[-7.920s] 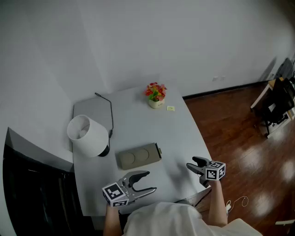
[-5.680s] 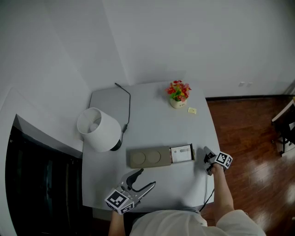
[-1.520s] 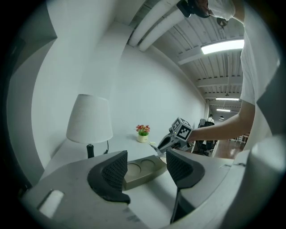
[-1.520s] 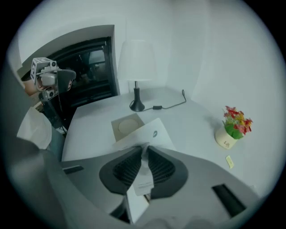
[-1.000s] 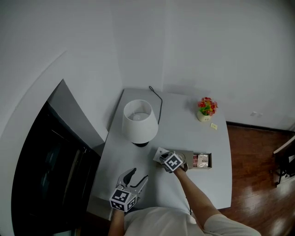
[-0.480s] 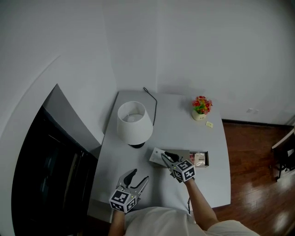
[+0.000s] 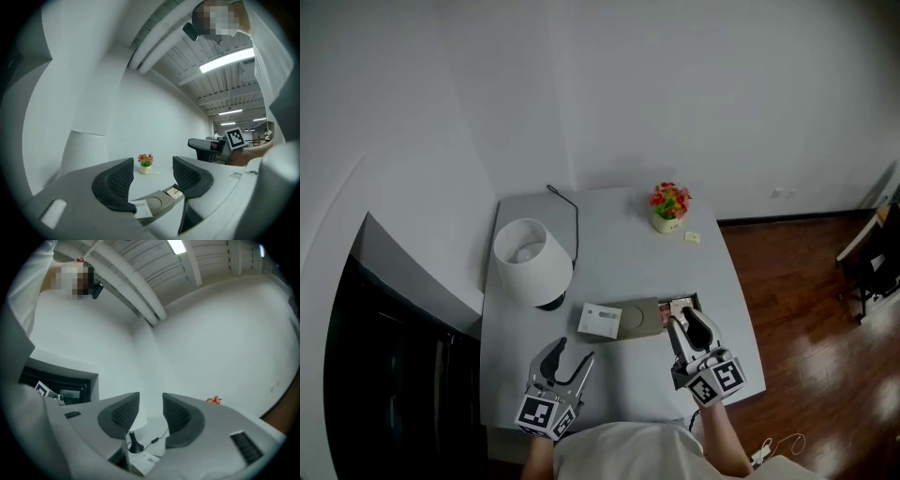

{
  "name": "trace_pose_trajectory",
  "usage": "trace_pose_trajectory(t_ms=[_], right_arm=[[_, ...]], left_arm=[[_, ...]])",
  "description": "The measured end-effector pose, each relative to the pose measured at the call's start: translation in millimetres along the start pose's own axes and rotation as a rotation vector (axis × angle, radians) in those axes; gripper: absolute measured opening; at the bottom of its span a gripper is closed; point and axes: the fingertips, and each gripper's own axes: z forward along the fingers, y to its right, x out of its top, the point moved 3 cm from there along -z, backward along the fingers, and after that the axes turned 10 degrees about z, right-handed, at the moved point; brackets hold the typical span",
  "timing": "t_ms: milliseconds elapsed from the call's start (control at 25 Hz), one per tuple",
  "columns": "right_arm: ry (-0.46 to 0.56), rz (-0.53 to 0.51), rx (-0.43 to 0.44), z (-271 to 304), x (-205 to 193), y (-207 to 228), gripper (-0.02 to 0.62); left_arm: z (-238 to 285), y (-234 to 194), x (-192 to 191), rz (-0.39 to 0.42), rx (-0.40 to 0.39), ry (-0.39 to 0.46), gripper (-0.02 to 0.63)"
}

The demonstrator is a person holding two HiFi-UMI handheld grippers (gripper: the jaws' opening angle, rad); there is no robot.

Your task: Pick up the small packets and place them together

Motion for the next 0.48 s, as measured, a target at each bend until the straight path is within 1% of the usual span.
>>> trace_pose_trajectory(t_ms=[40,80,160,200,240,280,360,440,480], right_arm=[[-0.01,-0.04,-0.024,-6.4,0.1,2.3,0.181],[-0.033,-0.079,-0.039,-11.1,-1.9,3.8,0.183],[-0.098,-0.142,-0.041,-15.8,-7.6,3.5,0.292],[-0.119,-0.167,-0.037,-17.6,-8.2,2.3,0.342],[-0.122,-0.187,-0.039,-20.0,-6.4,1.5,0.374],[-0.111,-0.199,-0.05,-23.2,-3.5,2.4,0.374],[-0.077,-0.201,-0.094,-29.3,0.6,9.7,0.374],[-0.059,-0.195,-0.135,-34.2,-0.6,19.2,0.374],[-0.059,-0.196,-0.145,-36.2,-2.4,22.7,0.374]], left_arm=[[2.8,1.9,3.0,0.003,-0.003,0.016,0.255],[5.1,3.7,5.2,0.009,-0.005,0.03,0.255],[8.9,6.7,7.9,0.032,-0.002,0.054,0.281],[10.5,7.6,8.8,0.046,0.004,0.064,0.281],[11.7,8.0,9.2,0.057,0.014,0.073,0.281],[12.8,7.8,9.1,0.058,0.026,0.081,0.287],[15.5,5.9,6.4,0.036,0.048,0.088,0.326],[19.2,3.2,1.7,0.013,0.071,0.08,0.399],[20.7,2.2,-0.6,0.005,0.081,0.073,0.404]])
